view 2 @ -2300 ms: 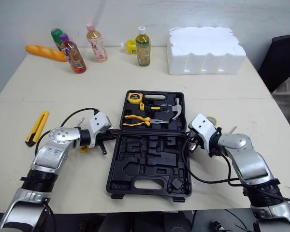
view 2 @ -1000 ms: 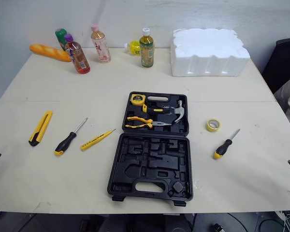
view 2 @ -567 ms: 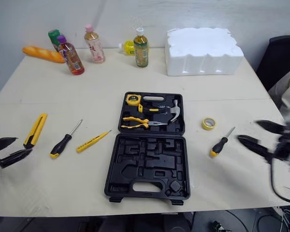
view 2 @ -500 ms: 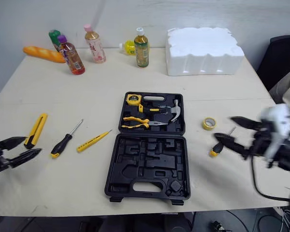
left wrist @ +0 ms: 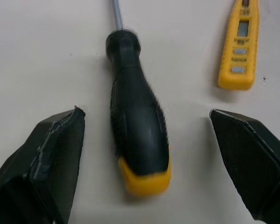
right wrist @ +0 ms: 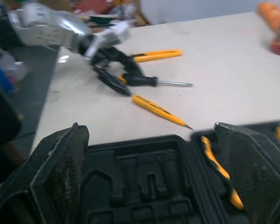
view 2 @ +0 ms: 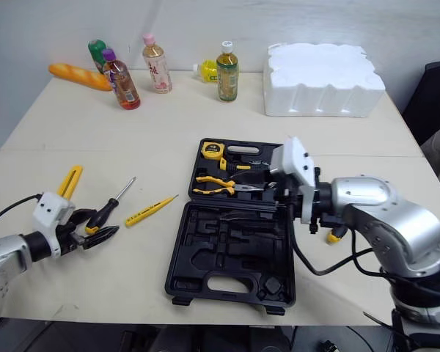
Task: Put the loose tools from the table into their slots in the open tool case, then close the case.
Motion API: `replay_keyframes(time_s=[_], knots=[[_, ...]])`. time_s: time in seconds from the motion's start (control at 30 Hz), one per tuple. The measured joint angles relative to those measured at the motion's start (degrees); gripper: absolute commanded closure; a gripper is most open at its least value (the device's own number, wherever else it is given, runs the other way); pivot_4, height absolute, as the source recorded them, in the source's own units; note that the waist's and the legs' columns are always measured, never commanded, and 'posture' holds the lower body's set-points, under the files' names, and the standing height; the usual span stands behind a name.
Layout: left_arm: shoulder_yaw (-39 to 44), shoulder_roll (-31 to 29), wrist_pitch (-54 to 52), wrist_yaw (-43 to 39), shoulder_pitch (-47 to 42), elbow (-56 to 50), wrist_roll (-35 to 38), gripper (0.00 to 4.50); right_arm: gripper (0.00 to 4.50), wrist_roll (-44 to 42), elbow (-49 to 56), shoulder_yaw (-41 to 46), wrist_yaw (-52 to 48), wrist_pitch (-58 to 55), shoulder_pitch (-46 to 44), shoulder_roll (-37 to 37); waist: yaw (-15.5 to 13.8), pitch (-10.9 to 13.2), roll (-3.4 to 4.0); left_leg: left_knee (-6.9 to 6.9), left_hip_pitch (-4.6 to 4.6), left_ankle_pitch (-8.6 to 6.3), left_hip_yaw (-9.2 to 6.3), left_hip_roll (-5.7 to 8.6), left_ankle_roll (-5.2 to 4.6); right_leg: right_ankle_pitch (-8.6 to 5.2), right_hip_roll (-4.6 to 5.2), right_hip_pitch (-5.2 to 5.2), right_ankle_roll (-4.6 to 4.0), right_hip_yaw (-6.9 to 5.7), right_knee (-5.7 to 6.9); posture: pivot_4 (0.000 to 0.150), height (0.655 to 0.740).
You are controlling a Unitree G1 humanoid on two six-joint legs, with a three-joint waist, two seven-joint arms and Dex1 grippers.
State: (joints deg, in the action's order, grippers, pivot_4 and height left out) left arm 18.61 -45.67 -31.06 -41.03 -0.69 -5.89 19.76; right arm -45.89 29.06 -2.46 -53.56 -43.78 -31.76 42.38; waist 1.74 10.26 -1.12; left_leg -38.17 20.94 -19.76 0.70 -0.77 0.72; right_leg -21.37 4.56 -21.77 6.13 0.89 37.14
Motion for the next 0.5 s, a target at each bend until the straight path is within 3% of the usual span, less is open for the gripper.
replay_keyframes(time_s=[0.07,0.1,0.17,0.23,0.27,0.37,0.5], knots=[[-0.98,0.00,1.61,0.16,-1.05,1.03,-1.01,0.00,0.02,0.36,-0.27,-0.71,-0.29,0.10,-1.30,-0.69,-0.03,0.00,0.01,-0.13,0.33,0.02,-0.10,0.00,0.04,0.04,0.08,-0.30,-0.07,-0.34,0.34,0.150,0.7400],[-1.33,0.00,2.44,0.11,-1.44,1.71,-1.23,0.26,0.00,0.50,-0.30,-0.98,-0.31,0.13,-1.78,-1.18,-0.07,-0.01,0.01,-0.14,0.33,0.03,-0.12,0.00,0.05,0.05,0.13,-0.32,-0.09,-0.49,0.39,0.150,0.7400],[-1.79,0.13,3.53,-0.02,-1.59,2.16,-1.30,0.89,0.00,0.64,-0.37,-1.39,-0.31,0.16,-2.50,-2.04,-0.08,0.00,0.01,-0.15,0.33,0.08,-0.15,0.00,0.11,0.06,0.15,-0.30,-0.10,-0.59,0.37,0.150,0.7400],[-1.93,0.41,3.92,-0.17,-1.30,2.16,-1.28,2.00,0.00,0.73,-0.37,-1.53,-0.32,0.23,-2.77,-2.49,-0.07,0.00,0.01,-0.16,0.30,0.16,-0.18,0.00,0.14,0.06,0.16,-0.25,-0.12,-0.61,0.30,0.150,0.7400],[-1.89,0.41,3.99,-0.22,-1.10,2.15,-1.26,2.16,0.00,0.83,-0.38,-1.54,-0.33,0.28,-2.76,-2.48,-0.07,0.00,0.01,-0.16,0.27,0.17,-0.18,0.00,0.15,0.07,0.16,-0.24,-0.12,-0.60,0.29,0.150,0.7400],[-0.53,0.23,4.44,-0.77,0.79,2.10,-0.73,3.36,0.00,2.77,-0.80,-1.55,-1.14,2.34,-1.49,-1.60,0.22,-0.01,0.02,-0.09,0.20,0.20,-0.17,-0.02,0.20,0.06,0.15,-0.24,-0.16,-0.61,0.29,0.150,0.7400],[0.73,-1.98,4.24,-1.75,1.63,2.61,-0.67,3.37,0.00,4.00,-2.51,-1.44,-1.48,2.82,-0.94,-1.10,0.57,0.00,0.04,-0.02,0.26,0.26,-0.16,-0.05,0.29,0.05,0.12,-0.40,-0.23,-0.62,0.38,0.150,0.7400]])
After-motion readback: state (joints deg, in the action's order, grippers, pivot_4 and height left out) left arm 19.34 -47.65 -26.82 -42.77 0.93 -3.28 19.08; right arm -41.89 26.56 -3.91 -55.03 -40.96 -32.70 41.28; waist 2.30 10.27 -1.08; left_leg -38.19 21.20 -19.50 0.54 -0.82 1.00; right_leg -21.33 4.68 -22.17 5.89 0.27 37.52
